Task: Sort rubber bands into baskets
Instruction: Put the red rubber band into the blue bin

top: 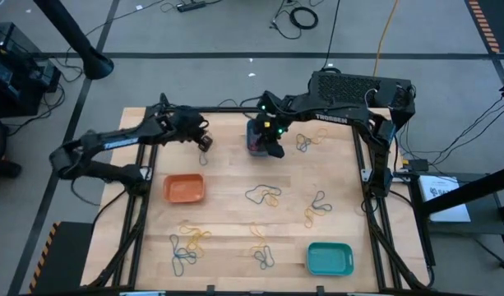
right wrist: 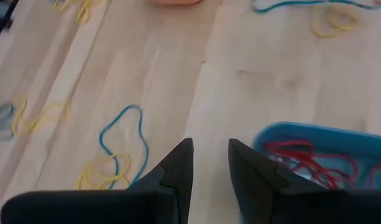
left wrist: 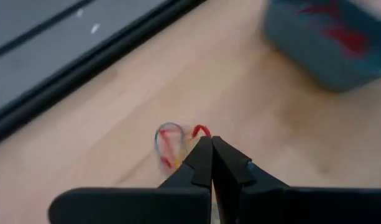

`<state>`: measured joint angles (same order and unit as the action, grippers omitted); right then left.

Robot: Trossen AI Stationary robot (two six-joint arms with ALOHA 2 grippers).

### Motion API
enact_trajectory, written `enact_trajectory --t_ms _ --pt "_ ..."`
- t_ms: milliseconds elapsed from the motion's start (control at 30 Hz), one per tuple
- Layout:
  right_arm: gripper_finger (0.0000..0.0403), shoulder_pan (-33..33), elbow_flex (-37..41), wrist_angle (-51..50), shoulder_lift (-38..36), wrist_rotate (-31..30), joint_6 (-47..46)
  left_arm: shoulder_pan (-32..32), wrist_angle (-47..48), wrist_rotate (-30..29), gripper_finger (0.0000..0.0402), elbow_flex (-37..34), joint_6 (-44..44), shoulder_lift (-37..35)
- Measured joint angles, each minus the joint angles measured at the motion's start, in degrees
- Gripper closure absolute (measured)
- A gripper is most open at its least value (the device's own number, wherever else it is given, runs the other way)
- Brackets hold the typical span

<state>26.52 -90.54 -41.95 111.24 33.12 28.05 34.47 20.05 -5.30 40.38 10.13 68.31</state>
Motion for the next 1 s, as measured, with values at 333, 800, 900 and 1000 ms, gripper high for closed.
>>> enact_trajectory --t_ms 333,800,900,1000 --pt "0.0307 -2.78 0.61 9.57 0.0 0.04 4.35 -8.55 0.9 0.0 0.0399 0.0 1.14 -12.06" --pt "0.0307 -11.16 0.61 35.38 2.35 1.69 4.81 -20.0 -3.14 0.39 0.04 -0.09 1.41 -11.01" --pt "0.0307 -12.43 0.61 37.34 2.43 1.14 4.79 -22.37 -3.38 0.39 0.04 -0.09 1.36 -11.06" --pt "0.0307 -13.35 0.61 37.55 2.43 0.73 5.25 -24.73 -3.47 0.39 0.04 -0.09 1.33 -11.06"
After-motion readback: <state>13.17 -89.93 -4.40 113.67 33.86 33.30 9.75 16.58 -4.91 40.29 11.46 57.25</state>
